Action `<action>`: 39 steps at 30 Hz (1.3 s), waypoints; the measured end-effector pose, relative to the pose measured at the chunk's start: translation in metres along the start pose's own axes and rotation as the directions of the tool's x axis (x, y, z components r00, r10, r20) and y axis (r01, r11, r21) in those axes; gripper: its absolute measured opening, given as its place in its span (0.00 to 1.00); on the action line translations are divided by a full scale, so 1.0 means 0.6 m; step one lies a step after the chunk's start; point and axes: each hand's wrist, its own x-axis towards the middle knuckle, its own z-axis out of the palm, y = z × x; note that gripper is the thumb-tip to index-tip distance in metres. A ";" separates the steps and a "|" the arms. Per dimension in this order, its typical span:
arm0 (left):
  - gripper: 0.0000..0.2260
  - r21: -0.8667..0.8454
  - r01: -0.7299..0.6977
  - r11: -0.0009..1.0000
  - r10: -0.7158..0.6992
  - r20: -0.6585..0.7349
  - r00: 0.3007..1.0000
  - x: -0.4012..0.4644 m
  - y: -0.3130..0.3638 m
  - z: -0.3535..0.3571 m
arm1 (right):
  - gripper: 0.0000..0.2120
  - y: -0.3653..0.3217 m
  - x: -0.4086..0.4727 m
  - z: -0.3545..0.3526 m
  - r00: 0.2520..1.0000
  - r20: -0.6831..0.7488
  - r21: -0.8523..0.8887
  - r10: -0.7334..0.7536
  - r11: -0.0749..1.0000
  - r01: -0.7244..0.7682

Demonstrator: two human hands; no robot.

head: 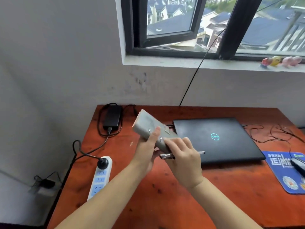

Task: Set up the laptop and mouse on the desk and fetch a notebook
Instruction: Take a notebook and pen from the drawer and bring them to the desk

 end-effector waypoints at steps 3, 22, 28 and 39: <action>0.07 -0.052 -0.001 0.999 -0.005 -0.114 0.994 0.024 0.004 -0.016 | 0.12 0.000 0.012 0.002 0.999 0.032 0.074 -0.038 0.997 0.036; 0.10 0.496 0.353 0.793 -0.177 -0.368 0.913 0.087 -0.084 -0.175 | 0.09 0.116 -0.034 0.142 0.397 0.697 0.361 0.597 0.186 -0.914; 0.13 0.593 0.423 0.685 -0.121 -0.481 0.869 0.100 -0.143 -0.231 | 0.08 0.117 -0.057 0.211 0.280 0.698 0.141 0.659 0.256 -0.956; 0.19 0.793 0.369 0.485 -0.017 -0.414 0.910 0.117 -0.160 -0.239 | 0.15 0.119 -0.054 0.228 0.256 0.607 -0.041 0.752 0.351 -0.935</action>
